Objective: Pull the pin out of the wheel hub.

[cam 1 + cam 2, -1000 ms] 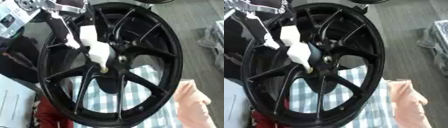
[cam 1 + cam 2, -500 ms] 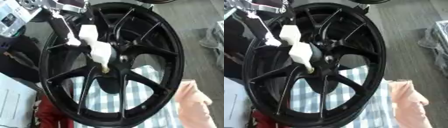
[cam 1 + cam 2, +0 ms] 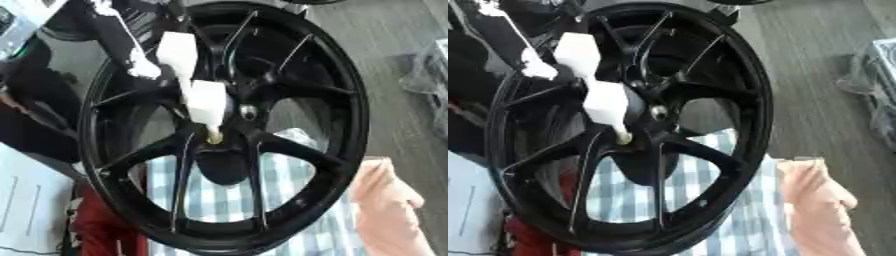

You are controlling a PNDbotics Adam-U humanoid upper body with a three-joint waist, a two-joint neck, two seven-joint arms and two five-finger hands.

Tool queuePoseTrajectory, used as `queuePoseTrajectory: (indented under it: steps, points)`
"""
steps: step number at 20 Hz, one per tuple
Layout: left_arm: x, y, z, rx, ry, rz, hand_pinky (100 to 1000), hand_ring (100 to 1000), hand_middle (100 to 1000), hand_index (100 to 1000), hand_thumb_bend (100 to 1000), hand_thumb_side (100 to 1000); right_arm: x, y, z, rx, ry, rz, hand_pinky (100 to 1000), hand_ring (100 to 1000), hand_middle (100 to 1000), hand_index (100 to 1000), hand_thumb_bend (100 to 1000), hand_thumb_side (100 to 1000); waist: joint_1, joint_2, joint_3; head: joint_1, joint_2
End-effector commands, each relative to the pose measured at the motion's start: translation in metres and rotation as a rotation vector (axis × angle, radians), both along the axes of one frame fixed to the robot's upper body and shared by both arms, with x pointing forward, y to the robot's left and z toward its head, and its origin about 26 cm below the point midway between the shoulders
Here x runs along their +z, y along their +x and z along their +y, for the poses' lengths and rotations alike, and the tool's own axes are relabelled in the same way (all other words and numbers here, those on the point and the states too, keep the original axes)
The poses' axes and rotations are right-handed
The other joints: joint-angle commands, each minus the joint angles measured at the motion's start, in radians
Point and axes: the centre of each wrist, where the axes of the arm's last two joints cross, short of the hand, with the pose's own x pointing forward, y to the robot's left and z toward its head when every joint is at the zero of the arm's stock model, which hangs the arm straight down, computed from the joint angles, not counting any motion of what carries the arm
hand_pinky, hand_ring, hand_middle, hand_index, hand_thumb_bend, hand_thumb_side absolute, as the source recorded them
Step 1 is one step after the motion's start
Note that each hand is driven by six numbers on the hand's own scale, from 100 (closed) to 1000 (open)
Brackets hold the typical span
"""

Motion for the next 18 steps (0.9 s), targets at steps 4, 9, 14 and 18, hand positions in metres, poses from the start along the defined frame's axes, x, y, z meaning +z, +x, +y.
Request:
queuePoseTrajectory:
  steps: [4,9,14,18]
  points:
    - [0.054,-0.029,0.039,-0.014,-0.167,-0.066,720,529,362,279,100,275,0.011,-0.001,-0.004,-0.005,-0.042,-0.013,723,725,667,863,100,532,-0.009,-0.026,0.005,-0.002,0.000]
    - [0.070,-0.042,0.087,0.047,-0.343,-0.068,720,523,355,279,100,245,0.011,-0.002,-0.005,-0.012,-0.044,-0.013,723,726,667,864,100,532,-0.008,-0.024,0.013,-0.009,0.001]
    - [0.060,-0.037,0.159,0.255,-0.450,-0.072,718,520,355,284,100,245,0.011,-0.003,-0.006,-0.024,-0.047,-0.016,723,726,666,864,100,531,-0.005,-0.021,0.022,-0.011,0.006]
    - [0.039,-0.033,0.206,0.413,-0.458,-0.092,719,522,361,291,112,262,0.013,-0.004,-0.007,-0.028,-0.049,-0.022,723,726,666,864,100,531,-0.004,-0.018,0.023,-0.003,0.008]
